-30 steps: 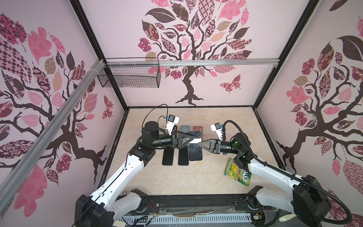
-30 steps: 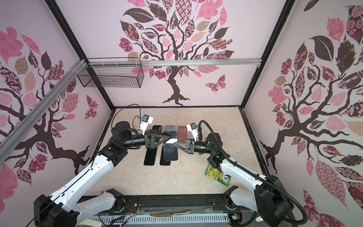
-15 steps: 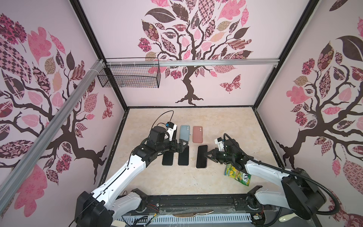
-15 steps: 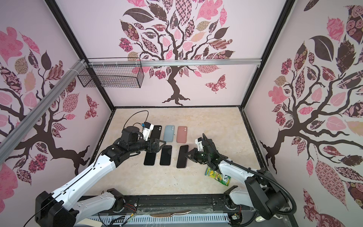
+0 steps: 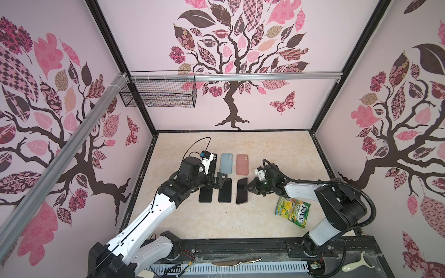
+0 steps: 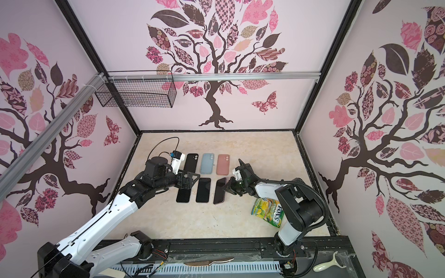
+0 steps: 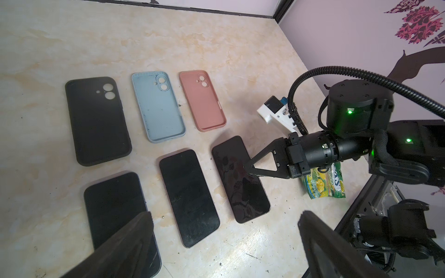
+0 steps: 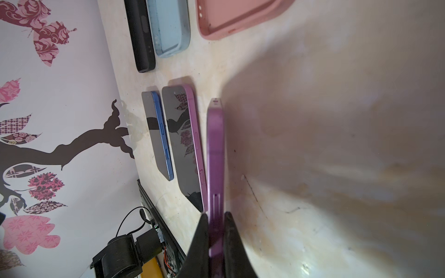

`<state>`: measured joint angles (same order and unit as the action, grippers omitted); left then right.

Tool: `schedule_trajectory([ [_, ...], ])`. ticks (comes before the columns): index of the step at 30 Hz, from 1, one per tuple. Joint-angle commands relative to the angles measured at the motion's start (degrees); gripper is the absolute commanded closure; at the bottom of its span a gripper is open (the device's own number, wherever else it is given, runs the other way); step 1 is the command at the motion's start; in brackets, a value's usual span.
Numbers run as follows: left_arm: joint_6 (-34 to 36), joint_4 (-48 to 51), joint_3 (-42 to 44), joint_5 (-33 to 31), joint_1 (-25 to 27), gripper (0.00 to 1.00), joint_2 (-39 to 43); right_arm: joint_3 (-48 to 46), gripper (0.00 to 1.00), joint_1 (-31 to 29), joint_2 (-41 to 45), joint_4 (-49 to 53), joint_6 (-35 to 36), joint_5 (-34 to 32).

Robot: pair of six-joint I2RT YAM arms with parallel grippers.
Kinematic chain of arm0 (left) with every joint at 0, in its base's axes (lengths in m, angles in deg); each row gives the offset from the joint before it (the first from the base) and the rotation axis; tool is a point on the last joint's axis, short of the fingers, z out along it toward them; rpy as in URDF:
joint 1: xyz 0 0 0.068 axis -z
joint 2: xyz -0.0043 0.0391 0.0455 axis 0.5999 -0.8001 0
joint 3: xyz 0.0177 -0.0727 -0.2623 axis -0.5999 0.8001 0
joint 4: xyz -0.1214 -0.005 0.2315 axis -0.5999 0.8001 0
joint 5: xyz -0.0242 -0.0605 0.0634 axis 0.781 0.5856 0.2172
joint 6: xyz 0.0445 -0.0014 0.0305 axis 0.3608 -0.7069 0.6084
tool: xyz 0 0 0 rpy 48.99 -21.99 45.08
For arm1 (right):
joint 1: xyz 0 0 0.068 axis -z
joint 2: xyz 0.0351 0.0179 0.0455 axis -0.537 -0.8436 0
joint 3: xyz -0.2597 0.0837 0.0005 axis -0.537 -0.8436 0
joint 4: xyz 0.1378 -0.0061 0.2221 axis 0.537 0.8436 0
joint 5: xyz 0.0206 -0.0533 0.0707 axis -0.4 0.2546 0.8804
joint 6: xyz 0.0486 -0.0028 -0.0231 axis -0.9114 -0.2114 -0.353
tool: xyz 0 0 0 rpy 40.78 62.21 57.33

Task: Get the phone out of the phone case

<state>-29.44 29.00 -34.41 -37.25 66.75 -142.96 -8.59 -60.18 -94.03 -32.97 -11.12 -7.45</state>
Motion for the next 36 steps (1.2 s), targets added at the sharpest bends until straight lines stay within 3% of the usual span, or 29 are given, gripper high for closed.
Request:
schedule_trajectory([
  [1, 1.3, 0.6, 1.3, 0.0, 0.1, 0.02, 1.0, 3.3, 1.0, 0.7, -1.9, 1.4, 2.9, 2.6],
  [6, 1.3, 0.8, 1.4, 0.2, 0.0, 0.02, 1.1, 3.0, 1.0, 2.3, -2.7, 1.2, 3.4, 3.6],
  [9, 1.1, 0.5, 1.5, 0.5, 0.1, 0.02, 0.9, 2.9, 0.87, 2.4, -3.2, 0.9, 3.6, 4.1],
  [14, 1.1, 0.9, 1.3, 0.5, 0.1, 0.02, 1.0, 1.8, 0.73, 3.1, -2.9, 0.4, 3.8, 3.0],
  [18, 0.9, 1.7, 1.2, 0.2, 0.0, 0.02, 1.8, 0.9, 0.7, 4.1, -2.3, 0.6, 4.4, 2.2],
  [25, -0.7, 2.5, 2.3, -9.5, -0.2, 0.02, 5.9, 1.3, 0.57, 5.2, 0.7, 6.2, 8.7, -2.6],
  [27, -1.1, 2.6, 2.8, -14.2, -1.0, 0.02, 8.1, 1.3, 0.5, 5.3, 3.0, 8.6, 10.5, -5.5],
  [30, -0.2, 0.0, 4.8, -18.9, -4.8, 0.02, 12.4, 0.3, 0.31, 5.3, 9.0, 11.6, 13.1, -14.3],
  [34, 8.4, -11.6, 13.3, -21.7, -11.8, 0.02, 19.1, -0.9, 0.01, 5.4, 18.0, 12.9, 17.3, -34.9],
  [36, 14.7, -21.6, 19.3, -22.1, -14.5, 0.02, 21.1, -1.7, 0.01, 5.4, 20.6, 11.2, 18.4, -47.0],
])
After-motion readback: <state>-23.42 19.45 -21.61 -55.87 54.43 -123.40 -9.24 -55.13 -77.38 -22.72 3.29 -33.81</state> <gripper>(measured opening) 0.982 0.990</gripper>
